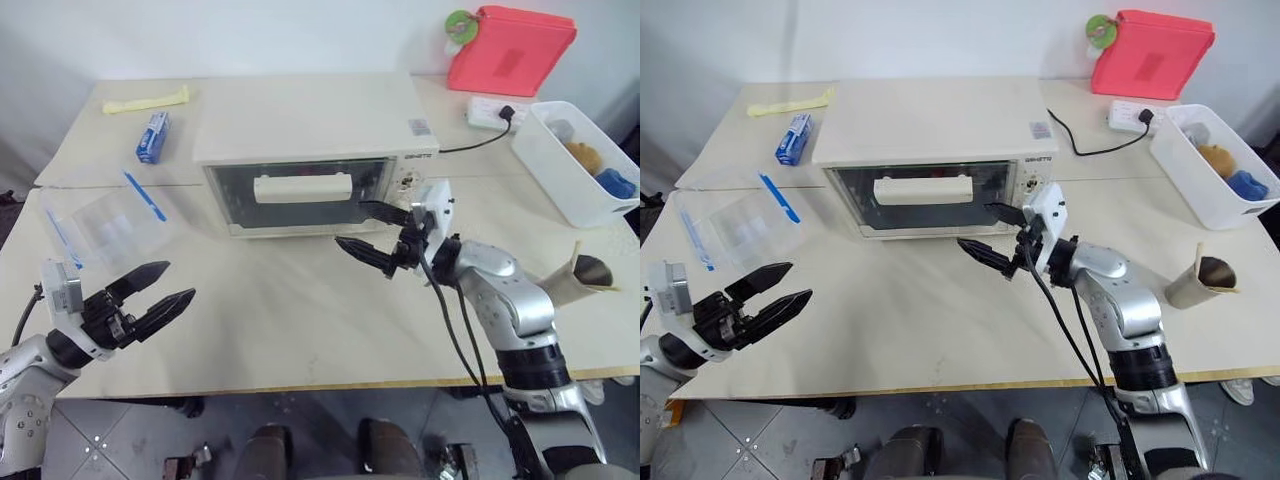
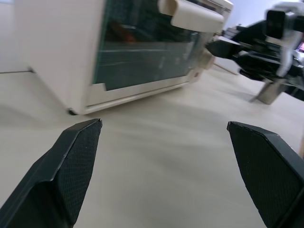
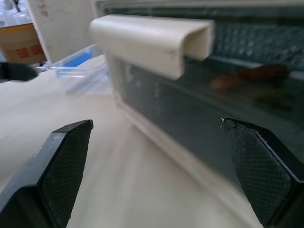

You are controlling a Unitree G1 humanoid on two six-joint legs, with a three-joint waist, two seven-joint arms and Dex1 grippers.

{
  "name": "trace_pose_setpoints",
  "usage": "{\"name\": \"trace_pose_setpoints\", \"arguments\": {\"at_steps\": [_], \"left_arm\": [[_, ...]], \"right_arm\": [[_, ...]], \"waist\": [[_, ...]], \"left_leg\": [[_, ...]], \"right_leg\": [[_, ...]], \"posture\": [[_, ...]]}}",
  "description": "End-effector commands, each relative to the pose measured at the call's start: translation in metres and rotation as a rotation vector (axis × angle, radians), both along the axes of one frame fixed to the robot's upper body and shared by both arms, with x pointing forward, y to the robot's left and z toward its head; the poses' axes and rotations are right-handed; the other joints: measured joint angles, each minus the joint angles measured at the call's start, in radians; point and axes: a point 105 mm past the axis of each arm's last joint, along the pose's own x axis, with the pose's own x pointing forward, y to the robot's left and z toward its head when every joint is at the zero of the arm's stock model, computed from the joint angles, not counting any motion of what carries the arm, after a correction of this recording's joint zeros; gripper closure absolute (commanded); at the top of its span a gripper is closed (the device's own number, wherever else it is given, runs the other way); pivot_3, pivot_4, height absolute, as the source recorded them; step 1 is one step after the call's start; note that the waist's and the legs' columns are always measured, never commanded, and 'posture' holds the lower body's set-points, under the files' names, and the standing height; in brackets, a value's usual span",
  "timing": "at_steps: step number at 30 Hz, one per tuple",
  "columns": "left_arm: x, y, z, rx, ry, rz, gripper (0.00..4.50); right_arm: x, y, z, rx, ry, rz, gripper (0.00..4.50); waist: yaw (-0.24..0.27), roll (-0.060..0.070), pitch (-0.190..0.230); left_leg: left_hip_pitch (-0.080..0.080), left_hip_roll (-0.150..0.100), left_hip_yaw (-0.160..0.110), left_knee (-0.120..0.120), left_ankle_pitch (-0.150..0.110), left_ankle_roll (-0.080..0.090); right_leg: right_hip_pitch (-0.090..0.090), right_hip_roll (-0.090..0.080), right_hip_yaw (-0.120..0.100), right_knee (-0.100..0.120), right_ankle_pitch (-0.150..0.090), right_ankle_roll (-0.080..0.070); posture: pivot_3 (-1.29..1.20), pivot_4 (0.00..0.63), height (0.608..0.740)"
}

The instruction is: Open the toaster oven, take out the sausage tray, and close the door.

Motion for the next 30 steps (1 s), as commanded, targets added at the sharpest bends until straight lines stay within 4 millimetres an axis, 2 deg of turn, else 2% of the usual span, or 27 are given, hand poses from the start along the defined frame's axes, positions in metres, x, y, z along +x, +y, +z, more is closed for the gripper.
{"name": "trace_pose_setpoints", "arguments": {"at_steps": [1,4,8,11,15,19,22,25,28,30], "left_arm": [[-0.002,-0.008,0.006,0.007,-0.021,-0.012,0.01],[-0.003,-0.013,0.005,-0.001,-0.013,-0.021,0.01],[0.001,-0.011,0.011,-0.021,-0.034,0.001,0.01],[0.003,-0.009,0.016,-0.049,-0.044,0.013,0.01],[0.011,0.003,0.027,-0.094,-0.057,0.077,0.01],[0.014,0.015,0.046,-0.155,-0.096,0.066,0.01],[0.021,0.021,0.049,-0.162,-0.104,0.078,0.58],[0.036,0.022,0.052,-0.176,-0.124,0.094,1.49],[0.069,0.004,0.06,-0.144,-0.176,0.076,2.4],[0.077,-0.011,0.057,-0.114,-0.176,0.01,2.97]], "right_arm": [[-0.002,0.006,0.017,0.035,-0.078,0.033,0.0],[-0.007,0.017,0.023,0.055,-0.107,0.105,0.0],[-0.031,0.029,0.02,0.02,-0.134,0.269,0.0],[-0.04,0.029,0.011,-0.039,-0.137,0.319,0.0],[-0.044,0.027,0.003,-0.108,-0.171,0.35,0.0],[-0.052,0.023,-0.013,-0.195,-0.23,0.375,0.0],[-0.054,0.021,-0.022,-0.239,-0.258,0.381,0.0],[-0.053,0.019,-0.028,-0.255,-0.263,0.377,0.0],[-0.05,0.02,-0.027,-0.25,-0.29,0.36,0.0],[-0.048,0.021,-0.026,-0.252,-0.304,0.355,0.0]], "waist": [[-0.006,0.0,0.0],[-0.011,0.0,0.0],[-0.012,0.0,0.0],[-0.012,0.0,0.0],[-0.013,0.0,0.0],[-0.011,0.0,0.0],[-0.011,0.0,0.0],[-0.012,0.0,0.0],[-0.004,-0.001,0.0],[-0.003,-0.001,0.0]], "left_leg": [[0.0,0.0,0.0,0.0,0.0,0.0],[0.0,0.0,0.0,0.0,0.0,0.0],[0.0,0.0,0.0,0.0,0.0,0.0],[0.0,0.0,0.0,0.0,0.0,0.0],[0.0,0.0,0.0,0.0,0.0,0.0],[0.0,0.001,0.0,0.0,0.0,0.0],[0.0,0.0,0.001,0.0,-0.001,0.0],[0.0,0.0,0.002,0.0,-0.001,0.0],[0.001,0.001,0.001,0.002,-0.001,-0.001],[-0.001,0.001,0.0,0.005,-0.001,-0.001]], "right_leg": [[0.0,0.0,0.0,0.0,0.0,0.0],[0.0,0.0,0.0,0.001,0.0,0.0],[0.0,0.0,0.0,0.001,0.0,0.0],[0.0,0.0,0.0,0.001,0.0,0.0],[0.0,0.0,0.0,0.0,0.0,0.0],[0.0,0.0,0.0,0.001,0.0,0.0],[0.0,0.0,-0.001,0.0,0.0,0.0],[-0.001,0.0,-0.001,0.0,0.0,0.001],[0.0,0.0,-0.003,0.001,0.0,0.0],[0.001,0.0,-0.006,0.001,0.001,0.0]], "posture": [[0.0,0.15,0.74],[0.0,0.15,0.74],[0.0,0.15,0.74],[0.0,0.15,0.74],[0.0,0.15,0.74],[0.0,0.15,0.74],[0.0,0.15,0.74],[0.0,0.15,0.74],[0.0,0.15,0.74],[0.0,0.15,0.74]]}}
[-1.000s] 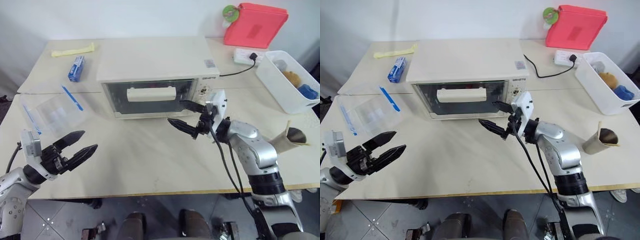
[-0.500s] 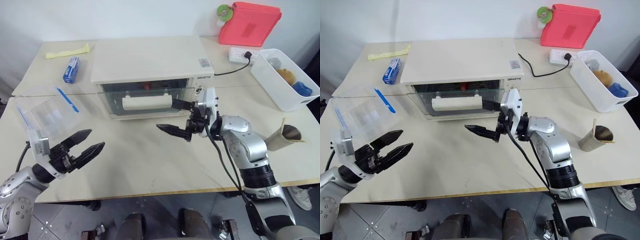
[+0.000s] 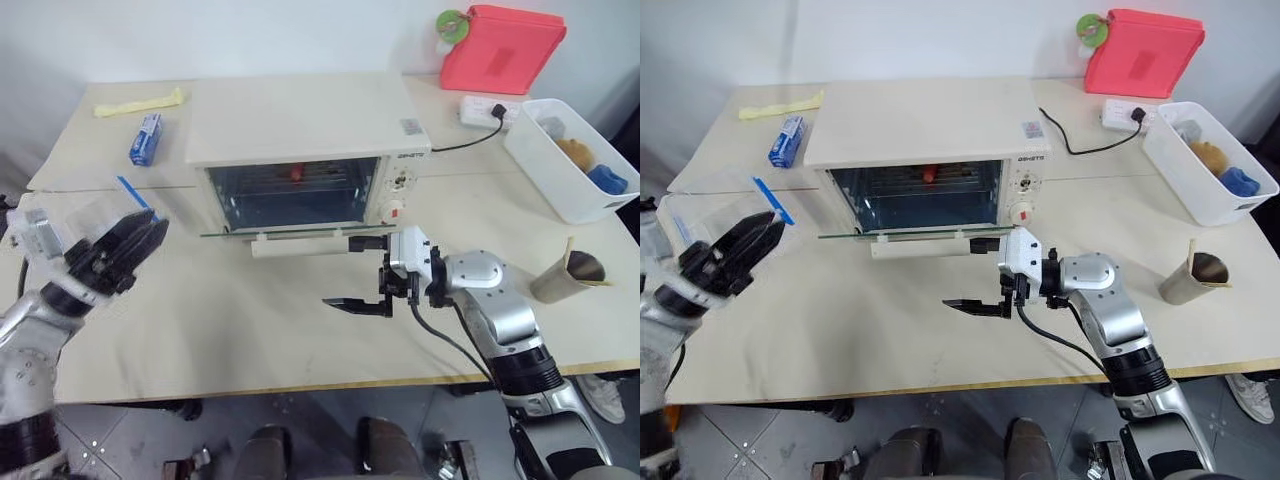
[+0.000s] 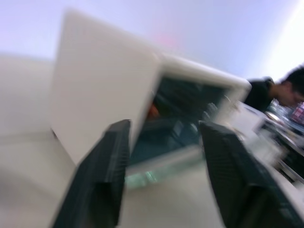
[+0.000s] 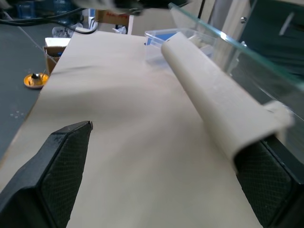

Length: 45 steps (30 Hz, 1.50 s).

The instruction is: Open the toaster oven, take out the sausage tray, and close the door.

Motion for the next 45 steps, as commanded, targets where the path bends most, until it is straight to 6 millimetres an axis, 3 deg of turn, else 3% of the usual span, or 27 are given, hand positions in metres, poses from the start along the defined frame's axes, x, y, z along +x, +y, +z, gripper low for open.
{"name": "trace_pose_setpoints", "arguments": {"at_steps": [1,5,11,14,20,22,26,30,31,34,38,41,45], "left_arm": [[0.008,-0.021,-0.003,0.065,-0.019,-0.081,3.35],[0.013,-0.037,-0.013,0.082,-0.008,-0.133,4.48],[0.014,-0.055,-0.029,0.119,0.022,-0.184,4.48],[0.013,-0.059,-0.039,0.157,0.044,-0.206,4.48],[0.005,-0.064,-0.062,0.253,0.065,-0.234,4.48],[0.003,-0.065,-0.065,0.252,0.067,-0.24,4.48],[-0.002,-0.067,-0.08,0.307,0.078,-0.242,4.48],[-0.002,-0.067,-0.09,0.342,0.078,-0.209,4.48],[-0.006,-0.07,-0.094,0.338,0.087,-0.23,4.48],[-0.009,-0.07,-0.099,0.338,0.086,-0.21,4.48],[-0.013,-0.068,-0.097,0.326,0.054,-0.194,4.48],[-0.022,-0.063,-0.101,0.349,0.046,-0.187,4.48],[-0.026,-0.058,-0.089,0.246,0.044,-0.121,4.48]], "right_arm": [[-0.002,0.005,0.009,0.014,-0.067,0.026,0.0],[-0.001,0.003,0.007,0.01,-0.078,0.01,0.0],[-0.001,-0.009,-0.004,-0.006,-0.075,-0.048,0.0],[0.0,-0.026,-0.015,-0.006,-0.058,-0.139,0.0],[-0.012,-0.1,-0.054,-0.071,-0.016,-0.417,0.0],[-0.018,-0.113,-0.055,-0.089,-0.028,-0.466,0.0],[-0.018,-0.121,-0.036,-0.044,-0.07,-0.538,0.0],[-0.008,-0.111,-0.016,-0.078,-0.181,-0.534,0.0],[0.005,-0.104,-0.004,-0.1,-0.289,-0.569,0.0],[0.036,-0.069,0.017,-0.109,-0.361,-0.658,0.0],[0.037,-0.027,0.022,-0.079,-0.399,-0.567,0.0],[0.051,0.005,0.023,-0.088,-0.506,-0.56,0.0],[0.067,0.037,0.029,-0.113,-0.653,-0.566,0.0]], "waist": [[-0.002,0.0,0.0],[-0.016,0.0,0.0],[-0.004,0.0,0.0],[0.008,0.0,0.0],[0.028,0.0,0.0],[0.027,-0.001,0.0],[0.011,0.0,0.0],[0.015,0.0,0.0],[0.017,0.0,0.0],[0.01,0.0,0.0],[0.021,0.0,0.0],[0.015,0.0,0.0],[-0.003,-0.001,0.0]], "left_leg": [[0.0,0.0,0.001,0.001,0.0,0.0],[0.001,0.001,0.006,0.0,-0.003,0.0],[0.001,0.002,0.005,0.002,-0.003,0.0],[0.0,0.002,0.005,0.005,-0.004,0.001],[0.0,0.002,0.006,0.005,-0.005,0.002],[0.0,0.002,0.008,0.004,-0.005,0.002],[0.003,0.004,0.012,0.005,-0.005,0.002],[0.003,0.008,0.013,0.005,-0.005,0.002],[0.003,0.008,0.013,0.005,-0.005,0.001],[0.002,0.009,0.017,0.005,-0.005,0.001],[0.001,0.012,0.015,0.004,-0.006,-0.001],[-0.002,0.011,0.016,0.005,-0.008,0.0],[-0.002,0.011,0.022,0.007,-0.008,0.002]], "right_leg": [[0.0,0.0,0.0,0.0,0.001,0.001],[-0.002,0.0,-0.001,-0.001,0.001,0.001],[-0.001,-0.001,-0.004,-0.001,0.001,0.001],[0.001,-0.001,-0.004,-0.001,0.002,0.001],[0.001,-0.001,-0.003,-0.003,0.002,0.001],[0.001,-0.001,-0.003,-0.003,0.002,0.001],[0.001,0.0,-0.002,-0.002,0.004,0.0],[0.0,0.002,-0.002,-0.003,0.005,-0.002],[0.0,0.002,-0.002,-0.003,0.005,-0.002],[-0.003,0.002,-0.002,-0.002,0.006,-0.004],[-0.006,0.003,-0.005,0.0,0.006,-0.004],[-0.008,0.002,-0.008,-0.001,0.006,-0.004],[-0.009,0.0,-0.009,-0.001,0.007,-0.004]], "posture": [[0.0,0.15,0.74],[0.0,0.15,0.74],[0.0,0.15,0.74],[0.0,0.15,0.74],[0.0,0.15,0.74],[0.0,0.15,0.74],[0.0,0.15,0.74],[0.0,0.15,0.74],[0.0,0.15,0.74],[0.0,0.15,0.74],[0.0,0.15,0.74],[0.0,0.15,0.74],[0.0,0.15,0.74]]}}
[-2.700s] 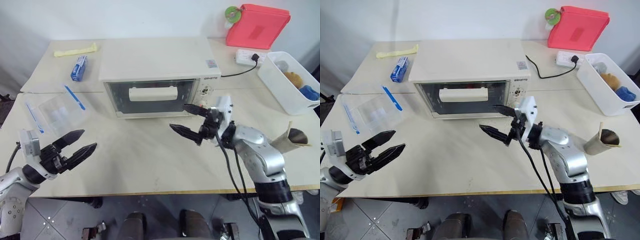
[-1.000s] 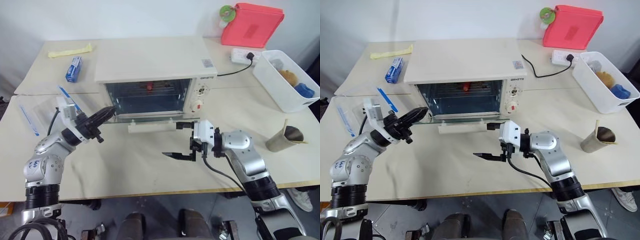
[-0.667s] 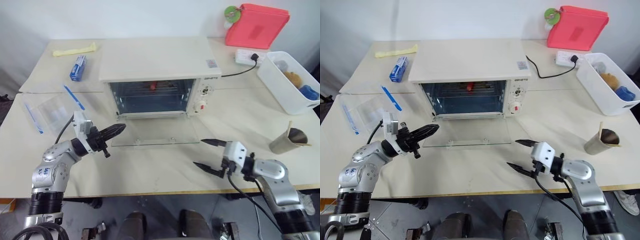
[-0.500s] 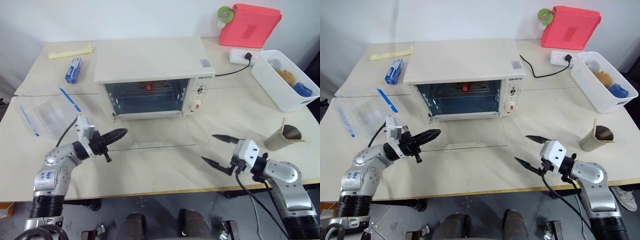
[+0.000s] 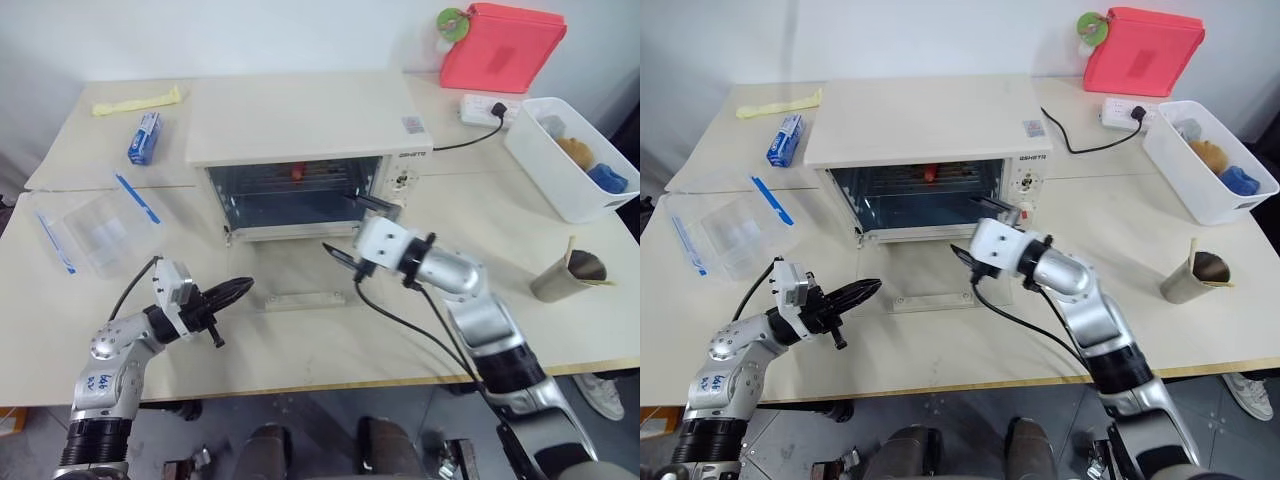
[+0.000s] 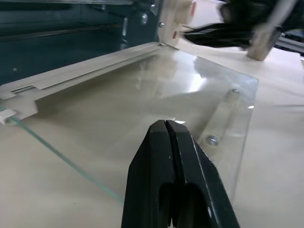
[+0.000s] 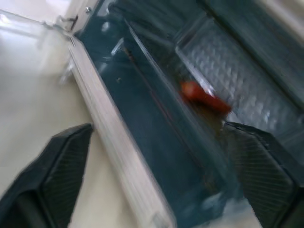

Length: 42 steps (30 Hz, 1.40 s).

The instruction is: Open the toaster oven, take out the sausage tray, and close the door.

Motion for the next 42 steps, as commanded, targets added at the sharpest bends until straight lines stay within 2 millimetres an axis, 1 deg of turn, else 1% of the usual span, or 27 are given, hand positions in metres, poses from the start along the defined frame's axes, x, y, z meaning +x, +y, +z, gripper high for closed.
{"name": "trace_pose_setpoints", "arguments": {"at_steps": [1,3,7,9,11,15,16,17,18,22,26,29,30,33,36,38,42], "left_arm": [[-0.005,0.006,0.019,-0.076,-0.035,0.059,4.31],[-0.01,0.011,0.022,-0.087,-0.036,0.108,3.88],[-0.024,0.018,0.025,-0.103,-0.033,0.171,2.65],[-0.027,0.02,0.028,-0.115,-0.036,0.191,2.02],[-0.03,0.022,0.034,-0.122,-0.066,0.208,1.4],[-0.032,0.021,0.04,-0.154,-0.08,0.204,0.18],[-0.032,0.02,0.041,-0.155,-0.081,0.202,0.18],[-0.031,0.02,0.042,-0.154,-0.081,0.2,0.16],[-0.031,0.02,0.042,-0.152,-0.081,0.199,0.16],[-0.022,0.021,0.053,-0.161,-0.108,0.197,0.16],[-0.014,0.023,0.058,-0.156,-0.111,0.17,0.16],[-0.001,0.025,0.065,-0.142,-0.13,0.154,0.16],[0.004,0.026,0.068,-0.151,-0.137,0.154,0.16],[0.015,0.027,0.076,-0.18,-0.161,0.159,0.16],[0.023,0.026,0.083,-0.203,-0.173,0.154,0.16],[0.027,0.026,0.085,-0.205,-0.18,0.15,0.16],[0.034,0.026,0.089,-0.203,-0.188,0.148,0.16]], "right_arm": [[0.015,0.019,0.014,-0.026,-0.151,-0.058,0.0],[0.031,0.024,0.015,-0.072,-0.186,-0.128,0.0],[0.052,0.035,0.02,-0.173,-0.306,-0.227,0.0],[0.06,0.037,0.018,-0.193,-0.308,-0.259,0.0],[0.066,0.044,0.011,-0.23,-0.29,-0.263,0.0],[0.071,0.056,0.012,-0.221,-0.295,-0.255,0.0],[0.071,0.06,0.012,-0.23,-0.298,-0.252,0.0],[0.072,0.062,0.011,-0.237,-0.3,-0.25,0.4],[0.072,0.064,0.011,-0.24,-0.302,-0.248,0.58],[0.072,0.072,0.011,-0.238,-0.306,-0.238,1.95],[0.07,0.074,0.015,-0.232,-0.325,-0.225,3.36],[0.07,0.074,0.017,-0.237,-0.318,-0.223,4.41],[0.068,0.075,0.02,-0.237,-0.339,-0.218,4.47],[0.065,0.077,0.028,-0.228,-0.371,-0.203,4.47],[0.062,0.077,0.03,-0.233,-0.393,-0.188,4.47],[0.06,0.078,0.029,-0.244,-0.389,-0.169,4.47],[0.047,0.081,0.024,-0.273,-0.408,-0.095,4.47]], "waist": [[-0.01,0.0,0.0],[-0.016,0.0,0.0],[-0.022,0.0,0.0],[-0.024,0.0,0.0],[-0.028,0.0,0.0],[-0.034,0.0,0.0],[-0.037,0.0,0.0],[-0.039,0.0,0.0],[-0.041,0.0,0.0],[-0.042,0.0,0.0],[-0.043,0.0,0.0],[-0.044,-0.001,-0.001],[-0.044,-0.002,-0.001],[-0.044,-0.003,-0.002],[-0.044,-0.003,-0.001],[-0.046,-0.003,-0.001],[-0.046,-0.003,-0.001]], "left_leg": [[0.0,0.0,0.0,0.0,0.0,0.0],[0.0,0.001,0.0,0.0,0.001,-0.001],[0.0,0.002,0.002,-0.001,0.001,-0.001],[0.0,0.002,0.002,-0.002,0.0,-0.001],[0.0,0.002,0.003,-0.002,0.0,-0.001],[0.0,0.002,0.003,-0.001,0.0,-0.001],[0.0,0.002,0.003,-0.001,0.0,-0.001],[0.0,0.002,0.003,-0.001,0.0,-0.001],[0.0,0.002,0.003,-0.002,0.0,-0.001],[-0.001,0.002,0.003,-0.002,0.0,-0.001],[-0.001,0.002,0.003,-0.002,0.0,-0.002],[0.0,0.002,0.003,-0.002,0.0,-0.002],[0.0,0.003,0.003,-0.002,0.0,-0.002],[-0.001,0.003,0.003,-0.002,0.0,-0.002],[-0.001,0.003,0.003,-0.002,0.0,-0.002],[-0.001,0.003,0.003,-0.003,0.0,-0.002],[-0.001,0.003,0.003,-0.003,0.0,-0.003]], "right_leg": [[-0.001,0.0,0.0,0.001,0.0,0.0],[-0.003,0.0,0.0,0.005,0.0,-0.001],[-0.007,0.0,0.0,0.008,0.0,-0.001],[-0.007,0.0,0.0,0.008,0.0,-0.002],[-0.007,0.0,0.0,0.008,0.0,-0.002],[-0.007,0.0,0.0,0.008,0.0,-0.002],[-0.007,0.0,0.0,0.009,0.0,-0.002],[-0.007,0.0,0.0,0.009,0.0,-0.002],[-0.007,0.0,0.0,0.009,0.0,-0.002],[-0.008,0.0,0.0,0.009,0.0,-0.002],[-0.008,0.0,0.0,0.009,0.0,-0.002],[-0.008,0.0,0.0,0.009,0.0,-0.002],[-0.008,0.001,0.0,0.009,0.0,-0.003],[-0.008,0.001,0.0,0.009,0.0,-0.003],[-0.009,0.001,0.0,0.009,0.0,-0.003],[-0.009,0.001,0.0,0.009,0.0,-0.002],[-0.009,0.001,-0.002,0.009,0.0,-0.002]], "posture": [[0.0,0.15,0.74],[0.0,0.15,0.74],[0.0,0.15,0.74],[0.0,0.15,0.74],[0.0,0.15,0.74],[0.0,0.15,0.74],[0.0,0.15,0.74],[0.0,0.15,0.74],[0.0,0.15,0.74],[0.0,0.15,0.74],[0.0,0.15,0.74],[0.0,0.15,0.74],[0.0,0.15,0.74],[0.0,0.15,0.74],[0.0,0.15,0.74],[0.0,0.15,0.74],[0.0,0.15,0.74]]}}
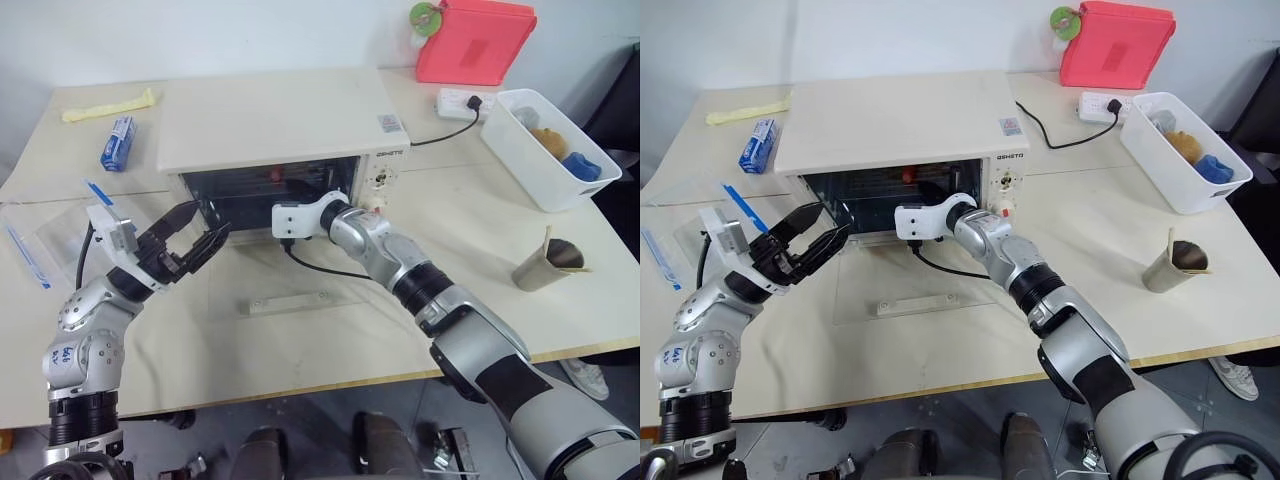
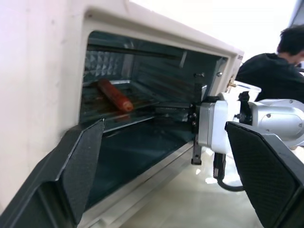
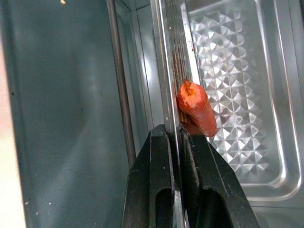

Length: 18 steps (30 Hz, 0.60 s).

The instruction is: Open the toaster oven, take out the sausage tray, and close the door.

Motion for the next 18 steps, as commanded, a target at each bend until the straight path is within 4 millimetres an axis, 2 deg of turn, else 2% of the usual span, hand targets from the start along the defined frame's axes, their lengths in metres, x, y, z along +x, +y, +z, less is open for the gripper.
{"name": "trace_pose_setpoints", "arguments": {"at_steps": [1,5,9,13,16,18], "left_arm": [[0.004,0.004,0.009,0.007,-0.038,0.016,0.16],[0.007,0.007,0.01,0.008,-0.037,0.021,0.16],[0.009,0.011,0.011,0.001,-0.031,0.034,0.16],[0.008,0.013,0.007,-0.019,0.005,0.038,0.16],[0.002,0.017,-0.007,-0.064,0.155,0.039,0.16],[-0.006,0.018,-0.009,-0.082,0.193,0.023,0.16]], "right_arm": [[-0.025,0.018,0.019,0.034,-0.06,0.14,4.47],[-0.042,0.016,0.011,-0.019,-0.066,0.193,4.47],[-0.054,0.005,0.011,-0.001,-0.068,0.21,4.47],[-0.067,-0.015,0.001,-0.015,-0.051,0.211,4.47],[-0.084,-0.033,-0.014,-0.054,-0.031,0.224,4.47],[-0.095,-0.042,-0.012,-0.045,-0.033,0.241,4.47]], "waist": [[0.001,0.0,0.0],[0.001,0.0,0.0],[0.002,0.0,0.0],[0.006,0.0,0.0],[0.009,0.0,0.0],[0.011,0.0,0.0]], "left_leg": [[0.0,0.0,0.0,0.0,0.0,0.0],[0.0,0.0,0.001,0.002,0.0,0.0],[0.0,0.0,0.001,0.002,0.0,0.0],[0.0,0.0,0.002,0.002,0.0,0.0],[0.0,0.0,0.002,0.002,0.0,0.0],[0.0,0.0,0.001,0.001,0.0,0.0]], "right_leg": [[0.0,0.0,0.0,0.0,0.0,0.0],[0.0,0.0,0.0,0.0,0.0,0.0],[0.0,0.0,0.0,0.001,0.0,0.0],[0.0,0.0,0.0,0.001,0.0,0.0],[0.0,0.0,0.0,0.001,0.0,0.0],[0.0,-0.001,0.0,0.0,0.0,0.0]], "posture": [[0.0,0.15,0.74],[0.0,0.15,0.74],[0.0,0.15,0.74],[0.0,0.15,0.74],[0.0,0.15,0.74],[0.0,0.15,0.74]]}}
